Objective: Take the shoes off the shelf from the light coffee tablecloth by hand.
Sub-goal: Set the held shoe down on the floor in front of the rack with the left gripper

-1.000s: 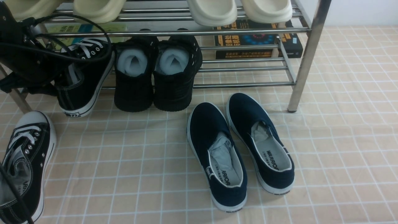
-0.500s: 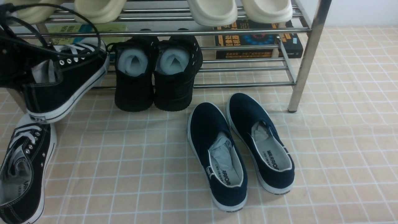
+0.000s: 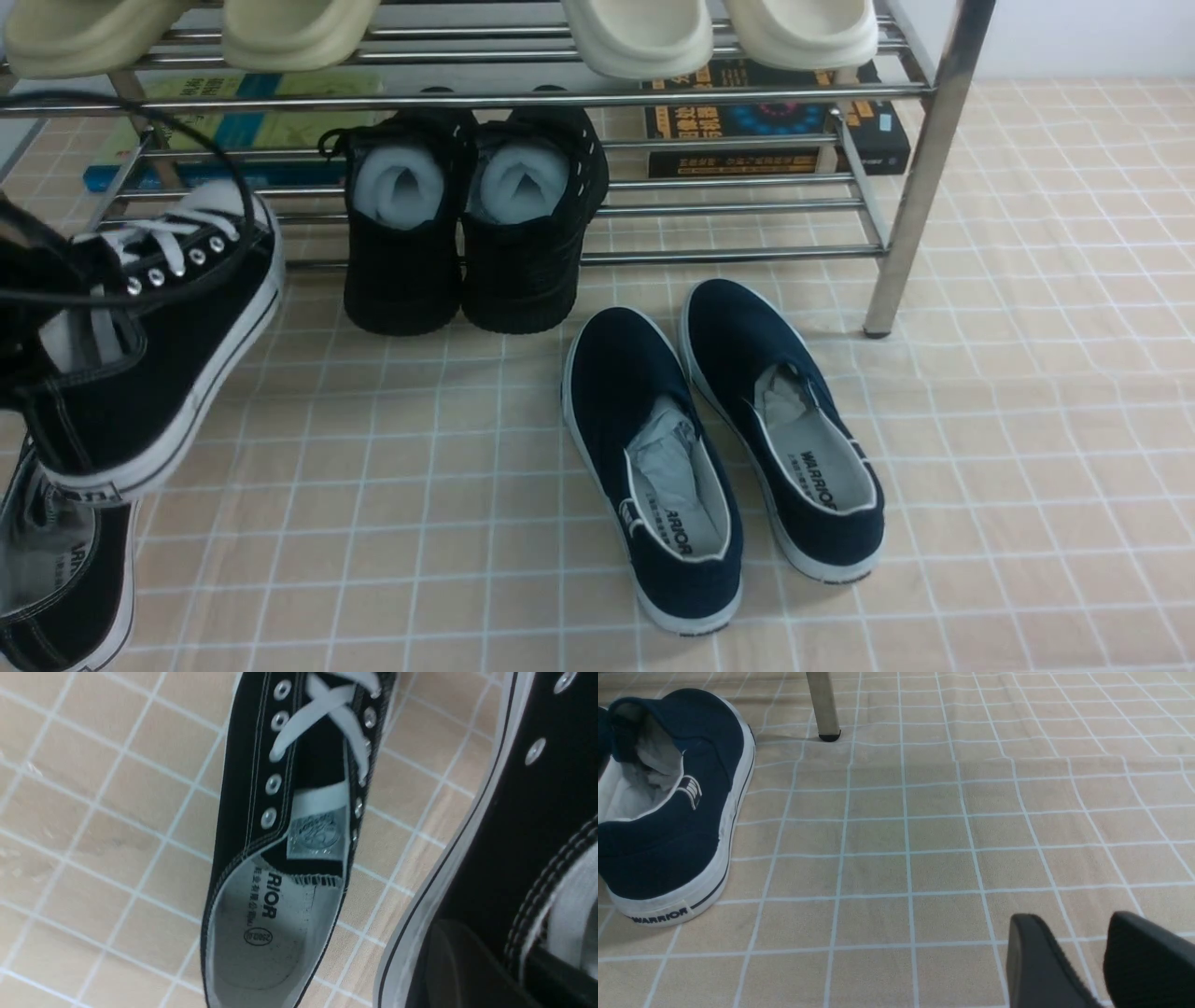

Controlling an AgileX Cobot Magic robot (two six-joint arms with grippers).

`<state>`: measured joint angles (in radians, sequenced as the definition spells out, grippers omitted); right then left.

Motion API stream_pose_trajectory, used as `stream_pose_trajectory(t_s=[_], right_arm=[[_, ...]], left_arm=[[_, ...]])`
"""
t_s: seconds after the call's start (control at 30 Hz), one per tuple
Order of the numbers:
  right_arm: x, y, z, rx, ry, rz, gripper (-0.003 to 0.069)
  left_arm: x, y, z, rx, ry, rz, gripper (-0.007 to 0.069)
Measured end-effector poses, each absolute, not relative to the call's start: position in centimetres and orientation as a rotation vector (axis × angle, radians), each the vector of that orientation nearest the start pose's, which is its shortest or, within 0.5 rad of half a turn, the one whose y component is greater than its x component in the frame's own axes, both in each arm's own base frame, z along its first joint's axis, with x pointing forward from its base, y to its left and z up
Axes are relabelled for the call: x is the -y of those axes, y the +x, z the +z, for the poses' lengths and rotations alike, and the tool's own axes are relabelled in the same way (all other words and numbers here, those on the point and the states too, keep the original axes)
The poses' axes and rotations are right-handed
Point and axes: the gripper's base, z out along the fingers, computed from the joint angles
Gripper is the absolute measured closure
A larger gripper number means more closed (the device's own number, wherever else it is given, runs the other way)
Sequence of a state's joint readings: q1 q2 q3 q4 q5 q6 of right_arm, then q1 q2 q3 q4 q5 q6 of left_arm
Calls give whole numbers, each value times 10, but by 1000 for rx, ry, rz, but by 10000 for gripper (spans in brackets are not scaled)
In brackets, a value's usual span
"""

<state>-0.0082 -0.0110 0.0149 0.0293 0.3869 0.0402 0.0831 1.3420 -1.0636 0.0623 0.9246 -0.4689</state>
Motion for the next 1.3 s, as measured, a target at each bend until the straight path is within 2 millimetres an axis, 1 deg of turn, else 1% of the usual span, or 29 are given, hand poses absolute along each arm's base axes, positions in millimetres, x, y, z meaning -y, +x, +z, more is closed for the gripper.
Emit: stream_pose_trajectory(t_s=[0.07, 0.1, 0.13, 0.23, 0.53, 0.67, 0.8, 0.93, 1.17, 1.3], right_arm=[[-1, 52, 174, -1873, 63, 51, 419], [-1, 52, 174, -1873, 63, 51, 419], [-1, 52, 174, -1873, 63, 51, 419], [-1, 52, 174, -1873, 63, 51, 419], [-1, 52, 174, -1873, 63, 51, 419], [-1, 52, 174, -1873, 63, 51, 419], [-1, 52, 174, -1873, 63, 51, 419], [-1, 52, 174, -1873, 63, 51, 419], [-1, 52, 174, -1873, 63, 51, 419], [-1, 52, 174, -1873, 63, 51, 419]], left_arm=[[-26, 261, 284, -2576, -755, -62, 603], [-26, 260, 283, -2579, -761, -61, 603], [-25, 259, 274, -2563, -801, -78, 603], [-24, 256, 264, -2555, -848, -112, 603], [-22, 254, 258, -2542, -868, -142, 596], [-21, 257, 252, -2570, -891, -162, 595], [-20, 259, 246, -2615, -860, -153, 595], [-20, 257, 245, -2651, -836, -140, 595], [-19, 251, 243, -2721, -848, -123, 592], [-19, 251, 242, -2717, -846, -122, 592]])
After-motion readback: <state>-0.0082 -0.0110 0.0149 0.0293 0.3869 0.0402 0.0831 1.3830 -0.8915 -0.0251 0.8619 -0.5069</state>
